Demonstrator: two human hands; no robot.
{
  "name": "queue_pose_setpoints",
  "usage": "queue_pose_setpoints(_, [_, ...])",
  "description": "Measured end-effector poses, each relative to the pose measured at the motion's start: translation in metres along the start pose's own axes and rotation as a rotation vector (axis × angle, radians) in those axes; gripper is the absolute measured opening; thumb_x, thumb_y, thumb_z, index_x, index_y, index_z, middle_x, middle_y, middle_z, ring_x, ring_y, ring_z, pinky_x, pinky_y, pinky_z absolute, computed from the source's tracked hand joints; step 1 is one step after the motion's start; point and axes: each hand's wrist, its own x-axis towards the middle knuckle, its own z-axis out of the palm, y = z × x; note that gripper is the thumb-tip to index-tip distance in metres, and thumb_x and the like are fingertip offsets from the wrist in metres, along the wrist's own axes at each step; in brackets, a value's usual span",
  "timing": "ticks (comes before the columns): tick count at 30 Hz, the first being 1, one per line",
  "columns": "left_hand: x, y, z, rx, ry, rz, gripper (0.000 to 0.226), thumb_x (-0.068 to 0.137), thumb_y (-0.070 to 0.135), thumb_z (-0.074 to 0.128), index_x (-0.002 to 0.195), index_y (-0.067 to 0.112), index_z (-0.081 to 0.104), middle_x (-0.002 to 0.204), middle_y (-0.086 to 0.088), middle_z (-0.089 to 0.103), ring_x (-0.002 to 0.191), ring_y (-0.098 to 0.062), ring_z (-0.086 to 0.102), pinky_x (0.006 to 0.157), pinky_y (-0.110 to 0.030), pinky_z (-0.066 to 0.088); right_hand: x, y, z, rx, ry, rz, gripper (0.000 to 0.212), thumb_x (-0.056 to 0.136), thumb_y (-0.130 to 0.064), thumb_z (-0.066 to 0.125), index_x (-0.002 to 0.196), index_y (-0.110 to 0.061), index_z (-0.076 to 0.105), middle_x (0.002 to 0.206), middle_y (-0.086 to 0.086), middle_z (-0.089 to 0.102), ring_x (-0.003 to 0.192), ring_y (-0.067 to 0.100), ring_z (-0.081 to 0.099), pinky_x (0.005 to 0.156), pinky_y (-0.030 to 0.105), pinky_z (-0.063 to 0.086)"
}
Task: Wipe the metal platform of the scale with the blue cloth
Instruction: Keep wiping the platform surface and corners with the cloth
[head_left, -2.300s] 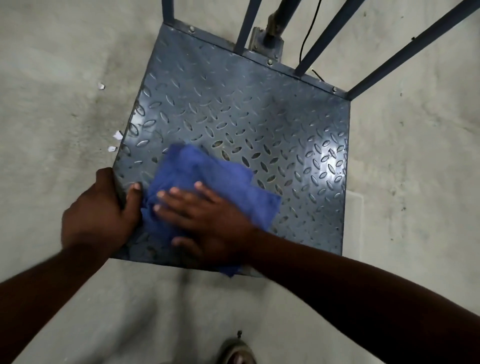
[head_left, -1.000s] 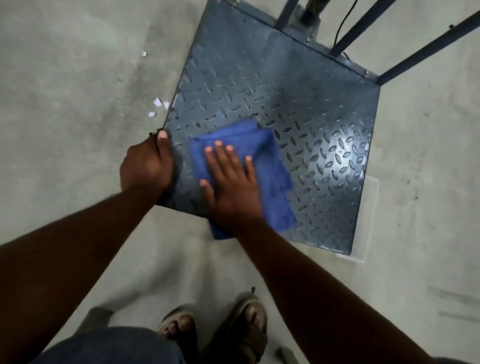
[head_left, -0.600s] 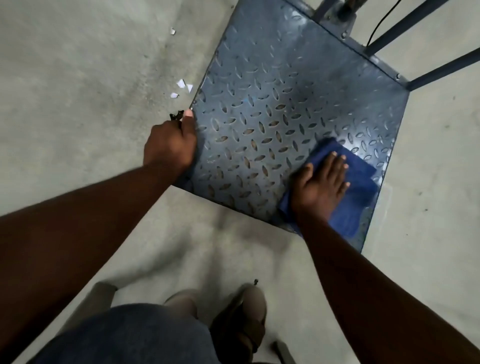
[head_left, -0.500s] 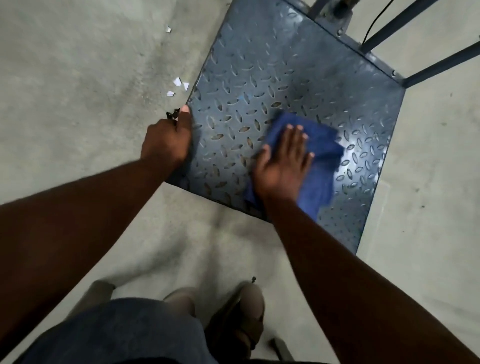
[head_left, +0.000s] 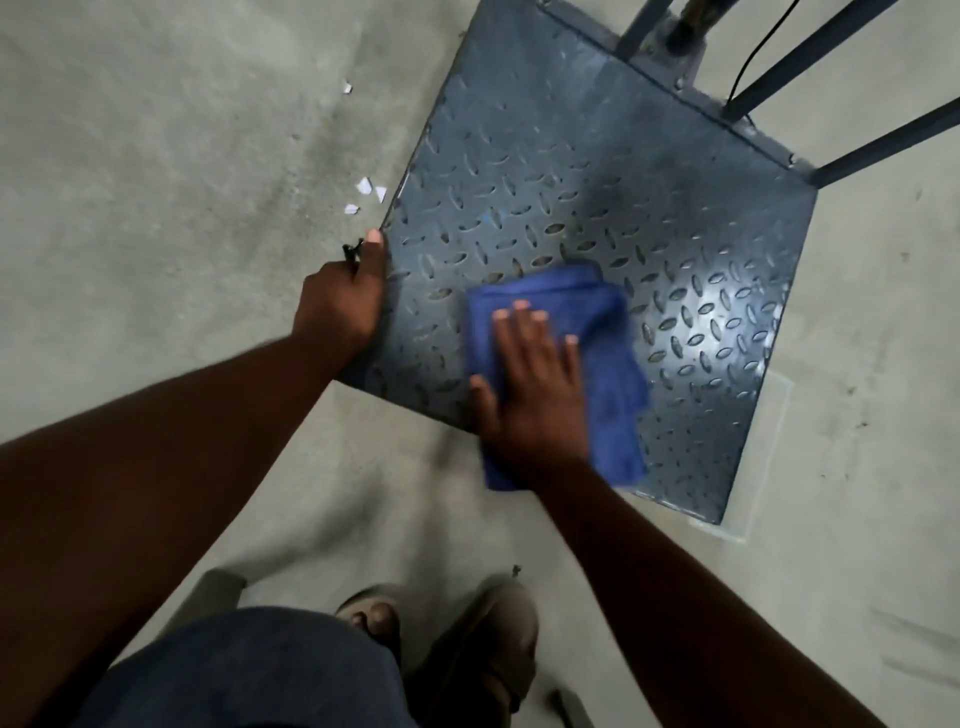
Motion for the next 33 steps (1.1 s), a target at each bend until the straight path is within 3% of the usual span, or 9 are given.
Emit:
queue_pose_setpoints(2, [-0.002, 0.002, -0.003, -0.016, -0.032, 0.005, 0.088, 0.106, 0.077, 0.029, 0.133, 0.005, 0.072, 0.144, -0.03, 0.062, 0.136, -0.045, 0.058, 0.115, -0.041, 0.042, -0.006, 0.018, -0.002, -0.028, -0.002, 0.193, 0.079, 0.101, -0.062, 0.037, 0.165, -0.02, 0.018, 0.173, 0.005, 0.012, 0.16, 0.023, 0.007, 0.127, 0.056, 0.011])
queue_pose_setpoints(4, [-0.005, 0.006, -0.004, -0.032, -0.056, 0.003, 0.087, 0.108, 0.075, 0.029, 0.139, 0.004, 0.068, 0.15, -0.03, 0.059, 0.14, -0.043, 0.055, 0.118, -0.041, 0.039, -0.009, 0.018, -0.003, -0.059, -0.043, 0.189, 0.084, 0.1, -0.068, 0.032, 0.166, -0.019, 0.014, 0.174, 0.006, 0.007, 0.161, 0.025, 0.002, 0.128, 0.056, 0.006])
queue_pose_setpoints(10, [-0.001, 0.004, -0.001, -0.072, -0.061, -0.014, 0.086, 0.107, 0.075, 0.032, 0.139, 0.004, 0.068, 0.149, -0.03, 0.061, 0.142, -0.039, 0.055, 0.119, -0.039, 0.039, 0.0, -0.048, -0.002, -0.006, -0.119, -0.378, 0.082, 0.1, -0.065, 0.04, 0.162, -0.013, 0.028, 0.172, 0.011, 0.015, 0.16, 0.026, 0.009, 0.126, 0.056, 0.011])
queue_pose_setpoints(13, [0.002, 0.002, 0.001, -0.075, -0.05, 0.034, 0.082, 0.109, 0.072, 0.032, 0.127, 0.006, 0.075, 0.139, -0.028, 0.067, 0.136, -0.04, 0.06, 0.115, -0.04, 0.043, 0.0, -0.084, 0.002, 0.119, -0.108, -0.451, 0.07, 0.103, -0.056, 0.042, 0.156, -0.01, 0.041, 0.17, 0.013, 0.023, 0.159, 0.025, 0.015, 0.127, 0.051, 0.013])
queue_pose_setpoints(15, [0.003, -0.001, 0.001, -0.058, -0.032, 0.063, 0.082, 0.11, 0.071, 0.03, 0.119, 0.005, 0.078, 0.132, -0.028, 0.07, 0.131, -0.041, 0.062, 0.112, -0.04, 0.044, 0.001, -0.071, 0.004, 0.163, -0.103, -0.523, 0.056, 0.104, -0.036, 0.049, 0.155, -0.013, 0.045, 0.168, 0.011, 0.027, 0.158, 0.024, 0.02, 0.127, 0.049, 0.017])
queue_pose_setpoints(17, [0.005, -0.002, 0.002, -0.02, -0.019, 0.061, 0.084, 0.11, 0.072, 0.029, 0.12, 0.004, 0.077, 0.131, -0.029, 0.07, 0.131, -0.044, 0.061, 0.11, -0.04, 0.044, -0.001, -0.035, 0.003, 0.097, -0.122, -0.695, 0.066, 0.094, -0.013, 0.057, 0.157, -0.018, 0.041, 0.168, 0.008, 0.029, 0.157, 0.023, 0.024, 0.127, 0.047, 0.019])
queue_pose_setpoints(19, [0.006, -0.003, 0.003, 0.004, -0.014, 0.052, 0.086, 0.109, 0.073, 0.028, 0.123, 0.002, 0.075, 0.133, -0.03, 0.068, 0.132, -0.045, 0.059, 0.11, -0.041, 0.044, -0.003, 0.003, 0.0, -0.015, -0.154, -0.801, 0.075, 0.092, -0.01, 0.059, 0.161, -0.022, 0.032, 0.17, 0.005, 0.025, 0.157, 0.022, 0.023, 0.127, 0.044, 0.02])
queue_pose_setpoints(23, [0.006, -0.005, 0.002, 0.005, -0.01, 0.084, 0.085, 0.11, 0.071, 0.028, 0.118, 0.002, 0.075, 0.131, -0.03, 0.069, 0.129, -0.045, 0.062, 0.11, -0.041, 0.044, -0.012, 0.036, 0.001, -0.116, -0.106, -0.64, 0.08, 0.097, -0.04, 0.065, 0.163, -0.014, 0.027, 0.169, 0.008, 0.026, 0.156, 0.025, 0.027, 0.126, 0.046, 0.024])
queue_pose_setpoints(33, [0.008, -0.004, 0.006, 0.02, 0.032, 0.12, 0.075, 0.112, 0.065, 0.031, 0.117, 0.004, 0.075, 0.121, -0.026, 0.074, 0.124, -0.042, 0.066, 0.101, -0.039, 0.046, 0.019, -0.103, 0.024, -0.087, -0.02, -0.226, 0.088, 0.095, -0.041, 0.058, 0.163, -0.007, 0.012, 0.172, 0.012, 0.014, 0.159, 0.025, 0.012, 0.128, 0.046, 0.013])
